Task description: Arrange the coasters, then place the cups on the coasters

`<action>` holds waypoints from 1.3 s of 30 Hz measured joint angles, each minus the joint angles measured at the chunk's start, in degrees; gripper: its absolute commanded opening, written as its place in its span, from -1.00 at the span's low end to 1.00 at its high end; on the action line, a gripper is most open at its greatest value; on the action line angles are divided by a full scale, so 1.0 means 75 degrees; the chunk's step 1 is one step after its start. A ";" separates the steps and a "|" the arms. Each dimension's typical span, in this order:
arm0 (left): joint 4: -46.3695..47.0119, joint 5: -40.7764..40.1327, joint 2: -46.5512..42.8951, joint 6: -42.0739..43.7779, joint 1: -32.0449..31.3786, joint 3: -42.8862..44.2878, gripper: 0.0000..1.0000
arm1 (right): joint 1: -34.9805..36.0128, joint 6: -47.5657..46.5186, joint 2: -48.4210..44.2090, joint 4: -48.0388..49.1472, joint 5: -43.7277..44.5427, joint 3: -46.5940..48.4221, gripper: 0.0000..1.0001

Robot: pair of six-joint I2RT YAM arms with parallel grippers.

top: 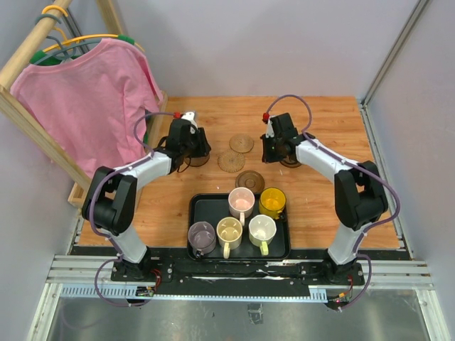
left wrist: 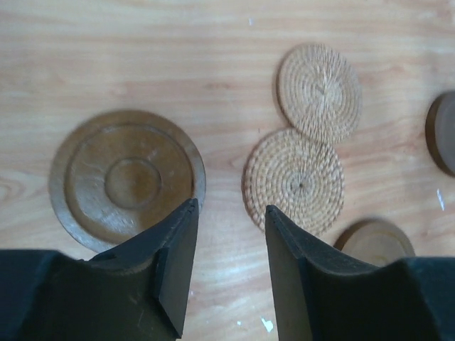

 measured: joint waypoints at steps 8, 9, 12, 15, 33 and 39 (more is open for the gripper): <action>-0.0015 0.0458 -0.0058 -0.0265 -0.0204 -0.0801 -0.13 | 0.0624 0.0000 0.0411 -0.0236 -0.0388 -0.0251 -0.98; -0.0020 0.0490 -0.0085 -0.0291 -0.0221 -0.0860 -0.13 | 0.0726 0.0000 0.0411 -0.0259 -0.0417 -0.0259 -0.98; -0.0020 0.0577 -0.0143 -0.0341 -0.0291 -0.0924 -0.13 | 0.0997 0.0003 0.0411 -0.0265 -0.0507 -0.0297 -0.98; 0.0050 0.0667 -0.0154 -0.0373 -0.0341 -0.0924 -0.13 | 0.1177 0.0029 0.0446 -0.0300 -0.0568 -0.0356 -0.98; 0.0580 0.1658 0.1376 -0.0621 -0.0892 0.0297 -0.15 | 0.0903 0.0778 0.1250 -0.0731 -0.0026 0.0026 -0.98; 0.0583 0.1853 0.1856 -0.0629 -0.0906 0.0714 -0.16 | 0.0245 0.0831 0.1810 -0.0740 -0.0064 0.0799 -0.98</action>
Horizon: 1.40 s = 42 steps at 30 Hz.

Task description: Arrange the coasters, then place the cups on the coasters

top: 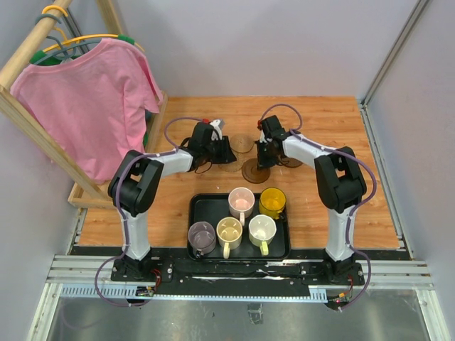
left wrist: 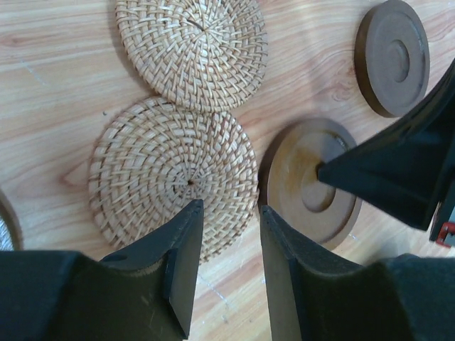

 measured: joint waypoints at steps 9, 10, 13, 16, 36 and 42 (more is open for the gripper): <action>-0.0099 0.0114 0.0784 0.0009 -0.0029 0.0586 -0.16 | -0.0376 -0.0274 0.0994 -0.0035 0.0029 0.1472 -0.98; -0.0108 0.0125 0.0810 0.0006 -0.0026 0.0629 -0.16 | -0.0396 -0.0289 0.1075 -0.0058 0.0047 0.1594 -0.98; -0.0201 0.0099 0.0912 0.0026 -0.0038 0.0807 -0.16 | -0.0493 -0.0294 0.1244 -0.0076 0.0050 0.1853 -0.98; -0.0262 0.0047 0.0973 0.0038 -0.0038 0.0915 -0.16 | -0.0629 -0.0294 0.1361 -0.0093 0.0055 0.2052 -0.98; -0.0294 -0.0577 0.1064 -0.0020 0.0519 0.1075 -0.17 | -0.0766 -0.1064 0.1218 -0.0111 -0.0248 0.2460 -0.77; -0.0189 -0.0659 0.0988 -0.0017 0.0516 0.0924 -0.16 | -0.0373 -0.1352 0.1571 -0.0140 -0.0408 0.3963 -0.75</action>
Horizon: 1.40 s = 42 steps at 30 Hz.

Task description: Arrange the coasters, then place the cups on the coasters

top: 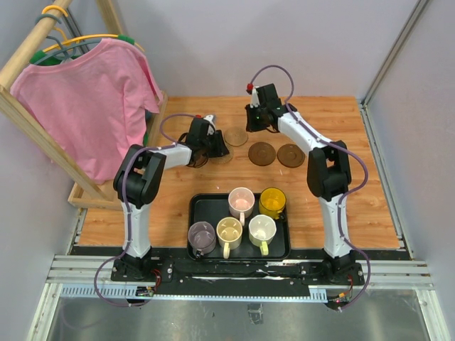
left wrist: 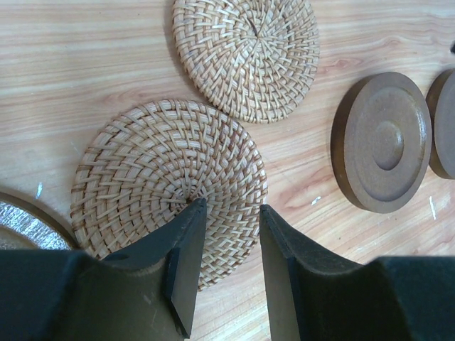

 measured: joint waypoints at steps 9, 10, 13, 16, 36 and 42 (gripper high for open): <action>0.0134 -0.0111 -0.0134 -0.0003 0.0020 -0.0242 -0.16 | 0.0516 -0.0210 0.1239 0.0274 -0.0283 0.1134 -0.72; 0.0134 -0.0108 -0.0146 -0.0003 0.0035 -0.0259 -0.16 | 0.0545 -0.0219 0.1387 0.0312 -0.0315 0.1157 -0.72; 0.0157 -0.0108 -0.0189 -0.0012 0.0090 -0.0332 -0.16 | 0.0603 -0.0219 0.1702 0.0315 -0.0417 0.1163 -0.72; 0.0163 -0.0125 -0.0262 -0.0029 0.0175 -0.0431 -0.16 | 0.0638 -0.0221 0.1818 0.0402 -0.0487 0.1177 -0.73; 0.0160 -0.0152 -0.0396 -0.0143 0.0455 -0.0600 -0.16 | 0.1268 -0.0277 0.0388 0.1035 -0.0303 -0.1288 -0.81; 0.0160 -0.0149 -0.0396 -0.0143 0.0455 -0.0600 -0.16 | 0.1399 -0.0245 0.0297 0.1008 -0.0163 -0.1416 -0.83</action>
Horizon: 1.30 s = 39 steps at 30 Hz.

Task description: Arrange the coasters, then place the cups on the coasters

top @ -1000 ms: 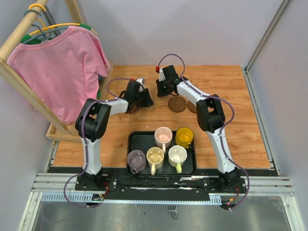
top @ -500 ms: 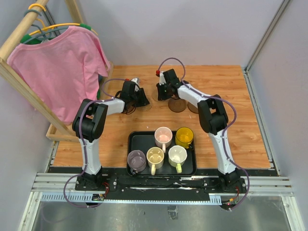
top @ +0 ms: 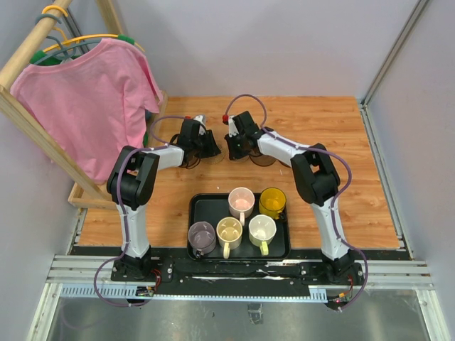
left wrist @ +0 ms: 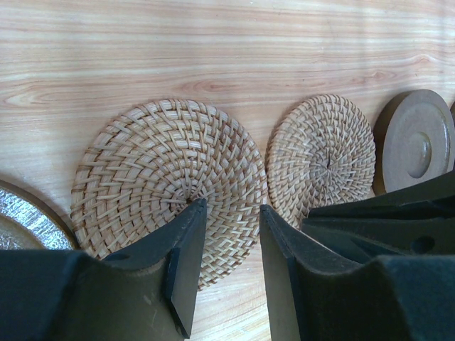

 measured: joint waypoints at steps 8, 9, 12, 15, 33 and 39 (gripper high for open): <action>-0.0006 0.0000 0.0000 0.0009 0.0000 0.0000 -0.16 | 0.0006 0.0093 -0.0166 -0.0047 0.0146 -0.0221 -0.83; -0.0006 0.0000 0.0000 0.0012 0.0000 0.0000 -0.17 | 0.0003 0.0102 -0.0169 -0.0055 0.0149 -0.0224 -0.83; -0.0032 0.0000 0.0000 0.0020 0.0000 0.0017 -0.16 | 0.0003 0.0111 -0.0169 -0.0061 0.0149 -0.0224 -0.83; -0.0087 0.0000 0.0000 0.0029 0.0000 0.0052 -0.16 | 0.0003 0.0108 -0.0169 -0.0105 0.0152 -0.0195 -0.80; -0.0469 0.0309 -0.1699 0.0172 0.0093 -0.0102 -0.01 | 0.0003 -0.0076 -0.1988 -0.0545 0.0804 -0.0356 -0.42; -0.0388 -0.0175 -0.2509 0.0140 0.0093 -0.1084 0.01 | -0.0070 0.0029 -0.3232 -0.0262 0.1714 -0.1953 -0.13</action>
